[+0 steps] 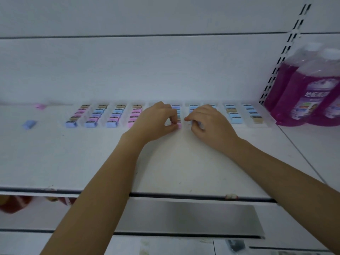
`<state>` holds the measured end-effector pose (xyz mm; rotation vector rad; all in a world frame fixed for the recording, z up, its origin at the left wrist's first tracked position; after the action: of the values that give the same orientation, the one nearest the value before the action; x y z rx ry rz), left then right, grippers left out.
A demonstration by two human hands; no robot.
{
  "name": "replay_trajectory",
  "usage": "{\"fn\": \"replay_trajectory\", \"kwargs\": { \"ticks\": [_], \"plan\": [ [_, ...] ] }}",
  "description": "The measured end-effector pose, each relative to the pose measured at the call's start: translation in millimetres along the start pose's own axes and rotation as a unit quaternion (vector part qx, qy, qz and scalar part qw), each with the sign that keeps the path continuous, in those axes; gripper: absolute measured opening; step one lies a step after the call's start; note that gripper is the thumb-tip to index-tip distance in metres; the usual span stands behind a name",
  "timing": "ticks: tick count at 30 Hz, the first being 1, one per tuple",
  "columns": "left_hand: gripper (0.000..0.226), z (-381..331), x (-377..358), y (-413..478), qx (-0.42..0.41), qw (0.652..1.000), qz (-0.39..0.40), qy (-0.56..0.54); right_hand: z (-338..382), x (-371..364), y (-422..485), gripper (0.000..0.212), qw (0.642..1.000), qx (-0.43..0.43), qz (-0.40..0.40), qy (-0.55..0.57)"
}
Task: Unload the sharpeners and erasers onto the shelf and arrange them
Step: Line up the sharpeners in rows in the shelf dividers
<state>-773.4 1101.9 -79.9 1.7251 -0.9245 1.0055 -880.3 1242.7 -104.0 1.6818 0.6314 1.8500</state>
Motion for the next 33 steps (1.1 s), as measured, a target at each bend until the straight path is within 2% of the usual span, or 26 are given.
{"fn": "replay_trajectory", "kwargs": {
  "ticks": [13,16,19,23,29,31,33],
  "plan": [
    [0.012,0,-1,1,0.006,1.000,-0.008,0.018,1,0,0,0.027,1.000,0.007,-0.005,-0.007],
    [0.013,-1,0,0,0.002,0.999,-0.042,0.011,1,0,-1,0.035,1.000,0.010,-0.004,-0.001],
    [0.019,0,0,-1,0.006,0.997,-0.072,0.023,1,2,-1,0.030,1.000,0.007,-0.001,-0.006],
    [0.023,1,-2,0,0.027,0.999,-0.027,0.037,2,2,-1,0.024,1.000,0.004,0.001,-0.010],
    [0.026,3,-2,1,0.024,0.998,-0.012,0.055,3,2,-2,0.024,1.000,0.003,-0.008,-0.002],
    [0.034,4,0,1,0.030,0.998,-0.030,0.044,3,3,-1,0.024,1.000,-0.001,-0.022,0.001],
    [0.054,6,9,1,0.039,0.997,-0.065,0.015,1,5,1,0.024,0.999,-0.006,-0.040,0.007]
  ]
}}
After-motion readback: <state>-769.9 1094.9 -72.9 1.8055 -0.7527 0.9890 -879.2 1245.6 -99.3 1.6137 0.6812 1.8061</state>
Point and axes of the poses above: each hand's wrist, its own y-axis towards the middle knuckle, its own x-axis out of the back of the hand, z = x × y, the point moved 1 cm from there along y, towards the middle knuckle, and after that the axes turned 10 degrees about x, right-handed, at the moved point
